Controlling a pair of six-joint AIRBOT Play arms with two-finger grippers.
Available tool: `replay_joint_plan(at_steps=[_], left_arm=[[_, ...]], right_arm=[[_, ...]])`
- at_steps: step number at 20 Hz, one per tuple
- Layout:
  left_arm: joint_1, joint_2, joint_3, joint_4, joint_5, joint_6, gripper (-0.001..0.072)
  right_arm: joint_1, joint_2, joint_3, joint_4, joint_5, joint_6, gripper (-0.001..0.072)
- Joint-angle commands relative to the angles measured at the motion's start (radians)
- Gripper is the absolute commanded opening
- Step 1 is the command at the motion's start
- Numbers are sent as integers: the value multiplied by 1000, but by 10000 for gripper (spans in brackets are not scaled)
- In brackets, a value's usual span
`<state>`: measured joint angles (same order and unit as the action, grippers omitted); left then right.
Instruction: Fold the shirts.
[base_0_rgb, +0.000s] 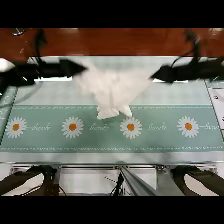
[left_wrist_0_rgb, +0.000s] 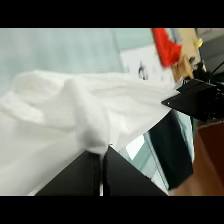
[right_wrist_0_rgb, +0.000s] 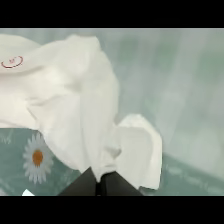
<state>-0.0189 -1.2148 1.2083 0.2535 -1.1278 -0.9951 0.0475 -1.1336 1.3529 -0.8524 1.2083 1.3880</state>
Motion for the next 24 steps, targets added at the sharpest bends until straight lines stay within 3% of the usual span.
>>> replay_joint_plan(at_steps=[1,3,5,7,9,12,15,18,21,24], left_arm=[[67,82,425,53,29,-109,19],[98,131,632,201,38,-198,19],[121,199,764,378,37,-281,19],[126,289,816,498,35,-309,20],[126,378,815,510,-19,-309,20],[126,468,800,510,-227,-351,20],[126,528,704,510,-387,-410,20],[126,575,533,510,-461,-417,20],[126,584,312,510,-462,-417,20],[120,545,32,510,-393,-408,20]], right_arm=[[-21,28,545,-193,100,112,27],[-22,68,759,-234,131,121,27],[-22,166,791,-282,111,120,27],[-22,273,771,-358,108,121,27],[-22,357,747,-402,109,120,27],[-22,409,739,-403,177,120,27],[-22,410,715,-411,311,119,27],[-22,410,598,-414,330,111,27],[-22,410,385,-438,261,109,27],[-21,393,126,-424,55,122,27]])
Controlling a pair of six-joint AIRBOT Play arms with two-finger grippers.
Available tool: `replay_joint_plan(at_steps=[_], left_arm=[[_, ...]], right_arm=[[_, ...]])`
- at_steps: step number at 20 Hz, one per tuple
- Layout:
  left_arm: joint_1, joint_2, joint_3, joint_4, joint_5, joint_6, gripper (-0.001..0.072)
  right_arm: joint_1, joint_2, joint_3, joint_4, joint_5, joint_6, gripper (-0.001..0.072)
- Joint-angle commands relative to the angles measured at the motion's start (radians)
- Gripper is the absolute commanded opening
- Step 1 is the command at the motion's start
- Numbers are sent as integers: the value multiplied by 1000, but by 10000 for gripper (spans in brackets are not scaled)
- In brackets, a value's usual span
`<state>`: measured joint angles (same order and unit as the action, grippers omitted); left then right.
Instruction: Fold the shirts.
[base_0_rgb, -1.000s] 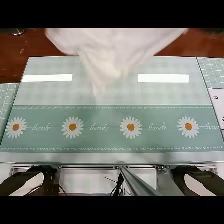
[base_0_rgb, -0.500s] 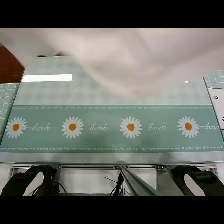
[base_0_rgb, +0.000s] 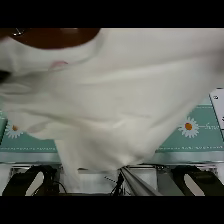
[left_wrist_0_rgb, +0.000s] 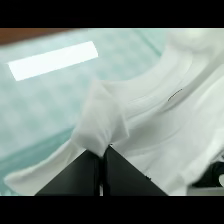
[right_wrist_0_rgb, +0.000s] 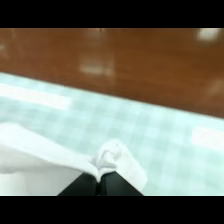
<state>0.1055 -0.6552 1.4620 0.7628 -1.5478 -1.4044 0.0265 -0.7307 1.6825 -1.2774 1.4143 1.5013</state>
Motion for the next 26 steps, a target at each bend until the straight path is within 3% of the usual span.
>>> replay_joint_plan(at_steps=[1,6,10,11,12,13,14,15,16,19,21,23,26], left_arm=[[-14,-36,-312,0,83,26,20],[-94,-251,-601,0,422,95,21],[-111,-500,-596,-3,523,117,24],[-110,-548,-590,-3,533,118,57],[-110,-590,-580,-2,532,118,357],[-109,-632,-563,3,514,120,703],[-98,-666,-531,31,484,137,709],[-76,-694,-487,58,457,130,709],[-42,-708,-442,61,427,128,709],[82,-706,-350,61,401,129,709],[126,-718,-356,66,401,129,709],[121,-763,-367,73,357,152,708],[91,-861,-367,76,256,167,707]], right_arm=[[-1,-40,-272,29,-205,11,27],[2,-365,-326,256,-292,-46,27],[2,-618,-326,346,-311,-47,27],[2,-663,-326,363,-321,-45,27],[1,-700,-326,376,-331,-42,27],[-6,-727,-326,383,-339,-37,28],[-19,-742,-326,386,-330,-19,107],[-39,-743,-326,384,-304,-18,416],[-72,-734,-325,376,-243,-51,622],[-185,-666,-347,158,-6,-98,617],[-252,-551,-498,70,-18,-85,617],[-294,-405,-743,146,-101,-82,617],[-269,-224,-1043,276,-115,-138,617]])
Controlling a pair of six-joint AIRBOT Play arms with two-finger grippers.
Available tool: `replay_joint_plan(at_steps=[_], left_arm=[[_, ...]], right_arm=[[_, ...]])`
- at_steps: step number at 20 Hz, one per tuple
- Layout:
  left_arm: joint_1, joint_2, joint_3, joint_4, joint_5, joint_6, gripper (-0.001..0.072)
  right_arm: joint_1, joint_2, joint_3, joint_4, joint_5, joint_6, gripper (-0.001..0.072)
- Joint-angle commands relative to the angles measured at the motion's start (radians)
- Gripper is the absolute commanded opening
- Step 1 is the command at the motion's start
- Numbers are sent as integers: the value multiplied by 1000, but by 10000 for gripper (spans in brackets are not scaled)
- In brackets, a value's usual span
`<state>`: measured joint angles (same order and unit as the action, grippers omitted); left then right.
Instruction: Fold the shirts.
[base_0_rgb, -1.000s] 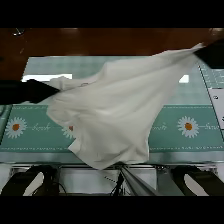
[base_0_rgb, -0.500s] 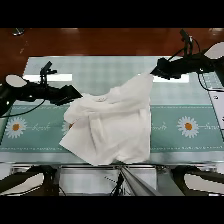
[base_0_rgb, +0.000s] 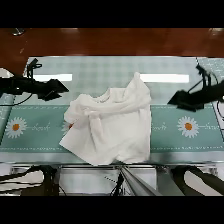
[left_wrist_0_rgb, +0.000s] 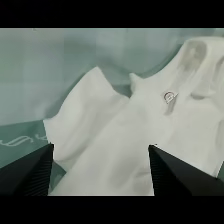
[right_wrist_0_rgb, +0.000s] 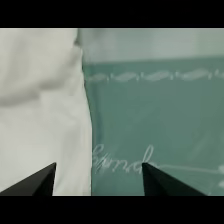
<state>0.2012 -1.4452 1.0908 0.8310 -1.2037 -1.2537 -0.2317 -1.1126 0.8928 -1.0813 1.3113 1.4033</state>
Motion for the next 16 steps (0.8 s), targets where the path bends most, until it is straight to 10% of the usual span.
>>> replay_joint_plan(at_steps=[1,7,8,9,16], left_arm=[[-17,-99,5,7,-113,16,707],[-115,-187,5,-76,-208,116,696],[-130,-187,5,-105,-222,150,475],[-140,-187,6,-119,-227,178,9],[-151,-187,9,-121,-226,187,22]], right_arm=[[6,203,-327,98,-6,-40,617],[144,264,-494,113,72,-14,617],[168,264,-494,106,68,-1,617],[189,264,-494,96,63,17,617],[407,159,-494,77,3,115,619]])
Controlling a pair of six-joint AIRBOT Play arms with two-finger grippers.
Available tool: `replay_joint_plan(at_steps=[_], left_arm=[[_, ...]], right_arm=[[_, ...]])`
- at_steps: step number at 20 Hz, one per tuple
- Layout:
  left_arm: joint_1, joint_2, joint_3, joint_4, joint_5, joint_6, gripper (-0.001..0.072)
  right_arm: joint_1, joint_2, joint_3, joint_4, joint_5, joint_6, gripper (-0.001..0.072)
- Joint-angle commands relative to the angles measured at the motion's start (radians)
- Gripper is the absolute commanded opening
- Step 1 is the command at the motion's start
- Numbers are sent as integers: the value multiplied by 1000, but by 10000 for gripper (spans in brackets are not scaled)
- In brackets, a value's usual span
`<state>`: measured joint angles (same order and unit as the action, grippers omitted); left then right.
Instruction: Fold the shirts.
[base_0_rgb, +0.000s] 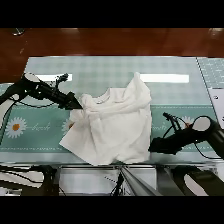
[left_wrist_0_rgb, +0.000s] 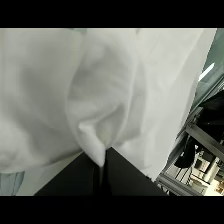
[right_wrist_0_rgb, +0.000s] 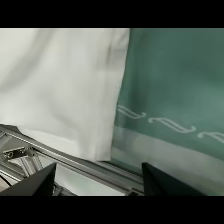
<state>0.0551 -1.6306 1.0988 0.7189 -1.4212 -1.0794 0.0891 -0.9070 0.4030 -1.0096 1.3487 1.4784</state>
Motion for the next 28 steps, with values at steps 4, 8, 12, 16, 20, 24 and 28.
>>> replay_joint_plan(at_steps=[4,8,12,16,20,24,28], left_arm=[[-5,-2,1,-9,-23,12,22],[-5,-2,1,-9,-21,12,22],[-2,11,2,-8,18,12,21],[18,64,1,-8,46,13,21],[47,140,1,-8,86,13,21],[61,196,1,-8,82,11,21],[17,254,-82,-9,100,2,21]], right_arm=[[214,-130,-4,81,-131,30,618],[235,-183,-3,218,-254,-18,606],[225,-187,43,238,-215,-108,28],[76,-187,122,181,-106,-153,27],[-229,-188,285,58,-86,-140,27],[-428,-292,606,63,-86,-151,27],[-420,-531,932,183,-67,-126,27]])
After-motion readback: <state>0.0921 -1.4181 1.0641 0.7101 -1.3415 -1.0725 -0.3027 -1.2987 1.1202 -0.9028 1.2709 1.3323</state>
